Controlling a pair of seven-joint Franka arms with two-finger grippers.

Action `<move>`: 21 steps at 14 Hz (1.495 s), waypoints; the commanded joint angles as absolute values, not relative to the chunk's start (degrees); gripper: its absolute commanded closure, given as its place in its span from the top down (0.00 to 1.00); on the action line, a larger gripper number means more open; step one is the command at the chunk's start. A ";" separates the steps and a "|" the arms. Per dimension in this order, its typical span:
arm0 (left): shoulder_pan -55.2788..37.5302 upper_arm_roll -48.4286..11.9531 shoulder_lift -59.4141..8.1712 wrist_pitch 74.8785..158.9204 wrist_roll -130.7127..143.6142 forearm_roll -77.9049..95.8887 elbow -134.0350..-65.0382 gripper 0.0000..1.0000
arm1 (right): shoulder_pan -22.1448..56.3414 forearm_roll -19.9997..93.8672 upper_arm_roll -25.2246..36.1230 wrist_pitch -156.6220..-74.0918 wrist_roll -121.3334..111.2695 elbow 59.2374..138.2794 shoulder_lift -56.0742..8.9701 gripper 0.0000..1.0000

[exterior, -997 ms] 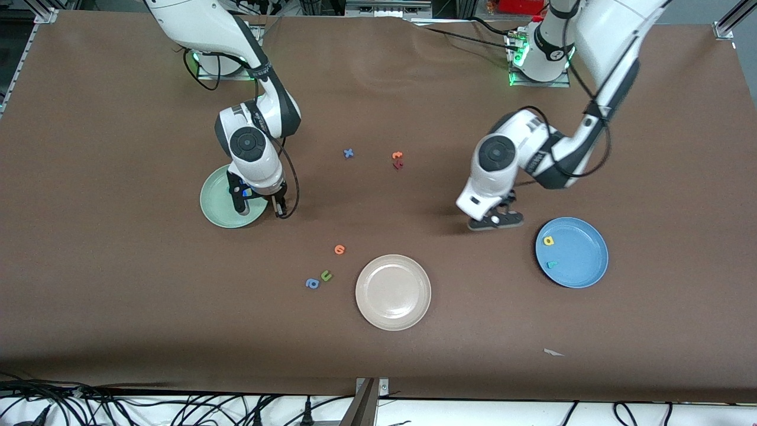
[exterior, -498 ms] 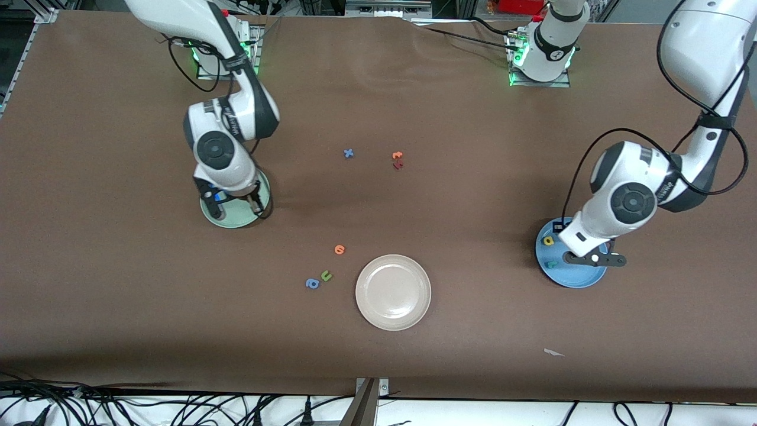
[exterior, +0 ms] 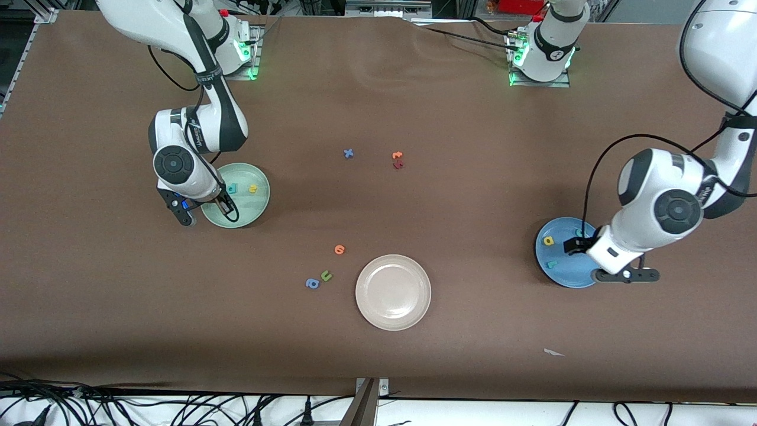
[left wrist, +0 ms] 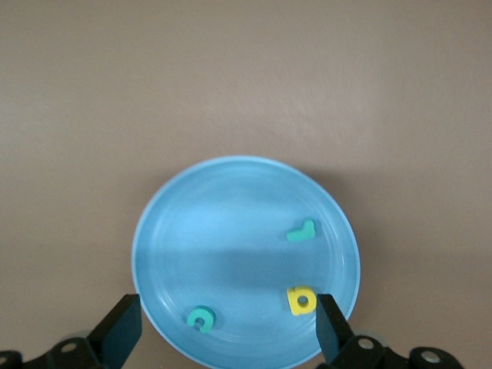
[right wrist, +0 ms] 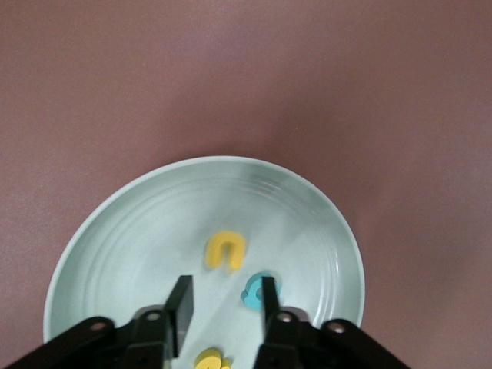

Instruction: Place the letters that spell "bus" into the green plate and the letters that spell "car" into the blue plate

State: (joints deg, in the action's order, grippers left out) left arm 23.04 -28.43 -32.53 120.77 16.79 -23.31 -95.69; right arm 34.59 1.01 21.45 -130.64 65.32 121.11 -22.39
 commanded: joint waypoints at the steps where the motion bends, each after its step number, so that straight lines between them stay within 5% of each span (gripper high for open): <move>1: 24.87 -29.53 -30.76 116.38 15.73 -21.27 -94.14 1.00 | 34.63 1.85 20.92 -129.47 64.16 119.98 -21.80 1.00; 4: 26.54 -28.48 -28.32 111.90 4.26 -15.33 -91.67 1.00 | 35.24 1.67 20.48 -120.71 62.59 113.32 -21.45 1.00; 8: 12.35 -8.24 -17.69 106.28 -6.76 1.72 -94.30 1.00 | 34.98 1.85 19.07 -99.10 48.71 96.90 -21.45 1.00; 13: -0.68 4.46 -6.17 100.12 -5.45 2.99 -94.66 1.00 | 34.80 1.93 19.51 -92.92 34.38 84.92 -21.27 1.00; 18: -4.75 6.33 -0.89 95.36 -3.79 2.37 -92.73 1.00 | 30.96 2.20 18.47 -87.37 17.79 80.42 -16.28 1.00; 21: -0.29 1.52 -0.70 95.27 -3.78 2.29 -92.73 1.00 | 16.48 0.71 5.41 -86.83 14.94 87.42 -7.94 1.00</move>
State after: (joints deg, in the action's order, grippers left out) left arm -3.09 4.47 -1.21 95.59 -4.20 1.60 -91.89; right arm 24.96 1.00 13.53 -86.95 17.23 81.05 -14.65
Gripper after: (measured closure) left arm 0.000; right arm 0.000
